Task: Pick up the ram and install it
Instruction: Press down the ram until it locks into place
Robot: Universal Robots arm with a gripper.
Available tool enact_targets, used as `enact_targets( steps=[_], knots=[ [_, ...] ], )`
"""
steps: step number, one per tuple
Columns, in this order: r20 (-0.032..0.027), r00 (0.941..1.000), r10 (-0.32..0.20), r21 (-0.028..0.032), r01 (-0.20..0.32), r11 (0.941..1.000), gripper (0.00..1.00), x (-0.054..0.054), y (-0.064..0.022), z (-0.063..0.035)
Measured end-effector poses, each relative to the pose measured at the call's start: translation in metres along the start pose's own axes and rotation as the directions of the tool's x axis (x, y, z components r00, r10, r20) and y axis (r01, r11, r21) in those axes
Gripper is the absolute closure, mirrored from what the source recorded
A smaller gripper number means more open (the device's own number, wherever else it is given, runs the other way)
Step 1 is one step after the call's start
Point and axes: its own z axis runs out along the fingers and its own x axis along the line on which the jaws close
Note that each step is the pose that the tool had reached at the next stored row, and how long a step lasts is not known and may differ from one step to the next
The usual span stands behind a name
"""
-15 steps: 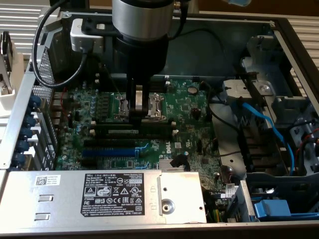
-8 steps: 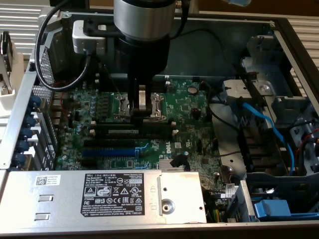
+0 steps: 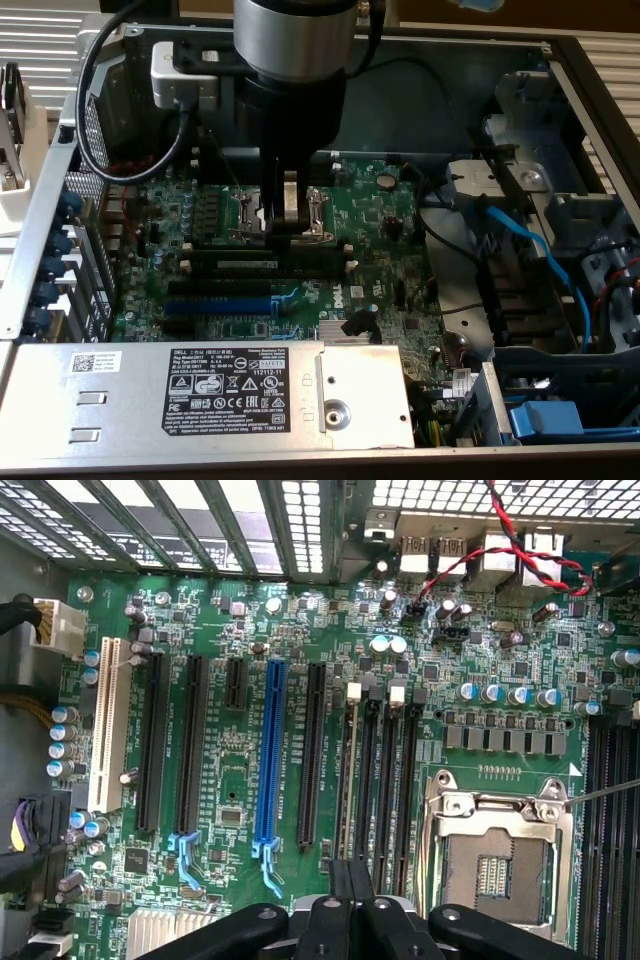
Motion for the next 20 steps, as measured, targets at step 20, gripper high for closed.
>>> enact_targets(
  steps=[20],
  knots=[
    [0.0122,0.9993,0.036,-0.0006,-0.036,0.9994,0.90,0.0013,-0.0006,0.0010]
  ],
)
